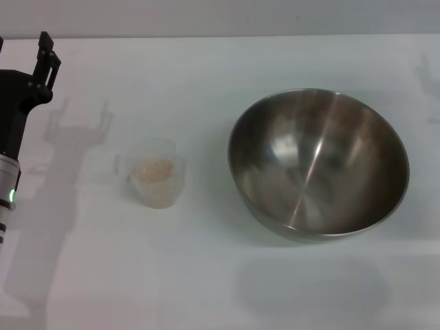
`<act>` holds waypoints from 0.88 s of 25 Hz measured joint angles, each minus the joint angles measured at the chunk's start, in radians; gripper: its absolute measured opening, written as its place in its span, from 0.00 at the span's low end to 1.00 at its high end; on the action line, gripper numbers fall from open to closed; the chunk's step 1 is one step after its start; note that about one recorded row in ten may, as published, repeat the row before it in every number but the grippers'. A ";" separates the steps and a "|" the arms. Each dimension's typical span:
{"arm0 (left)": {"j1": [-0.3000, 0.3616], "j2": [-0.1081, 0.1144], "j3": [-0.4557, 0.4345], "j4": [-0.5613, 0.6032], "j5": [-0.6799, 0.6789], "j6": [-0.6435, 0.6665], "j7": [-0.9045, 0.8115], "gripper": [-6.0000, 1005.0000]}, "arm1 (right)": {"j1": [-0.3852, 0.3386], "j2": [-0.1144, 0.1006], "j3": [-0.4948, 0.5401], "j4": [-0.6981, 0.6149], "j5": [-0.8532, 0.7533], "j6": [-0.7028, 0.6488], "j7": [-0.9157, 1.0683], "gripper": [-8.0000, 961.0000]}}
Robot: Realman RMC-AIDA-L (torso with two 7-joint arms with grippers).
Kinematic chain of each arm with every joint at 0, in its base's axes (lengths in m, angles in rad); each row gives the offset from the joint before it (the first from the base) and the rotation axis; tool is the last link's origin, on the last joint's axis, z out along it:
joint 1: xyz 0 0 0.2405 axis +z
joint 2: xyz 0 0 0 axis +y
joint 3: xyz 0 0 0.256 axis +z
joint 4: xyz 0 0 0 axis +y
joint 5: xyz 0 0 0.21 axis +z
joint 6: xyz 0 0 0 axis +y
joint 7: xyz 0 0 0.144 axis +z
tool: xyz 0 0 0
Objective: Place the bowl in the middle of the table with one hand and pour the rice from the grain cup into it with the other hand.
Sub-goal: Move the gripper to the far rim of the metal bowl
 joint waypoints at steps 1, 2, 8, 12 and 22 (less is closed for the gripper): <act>-0.002 0.000 0.000 0.000 0.000 0.000 0.001 0.75 | -0.003 0.000 0.001 -0.004 0.001 -0.006 -0.030 0.81; -0.002 0.000 0.000 0.000 0.000 0.000 0.001 0.74 | -0.003 0.000 0.001 -0.004 0.001 -0.006 -0.030 0.81; -0.004 0.000 0.000 0.002 0.000 0.000 0.000 0.74 | -0.004 0.001 0.001 -0.004 -0.003 -0.024 -0.060 0.81; -0.004 0.000 0.000 0.002 0.000 0.000 -0.002 0.74 | -0.003 0.000 0.000 -0.005 -0.005 -0.036 -0.132 0.81; 0.002 0.001 0.000 0.001 0.000 0.002 -0.003 0.74 | -0.042 -0.001 -0.003 -0.247 -0.008 0.168 -0.407 0.81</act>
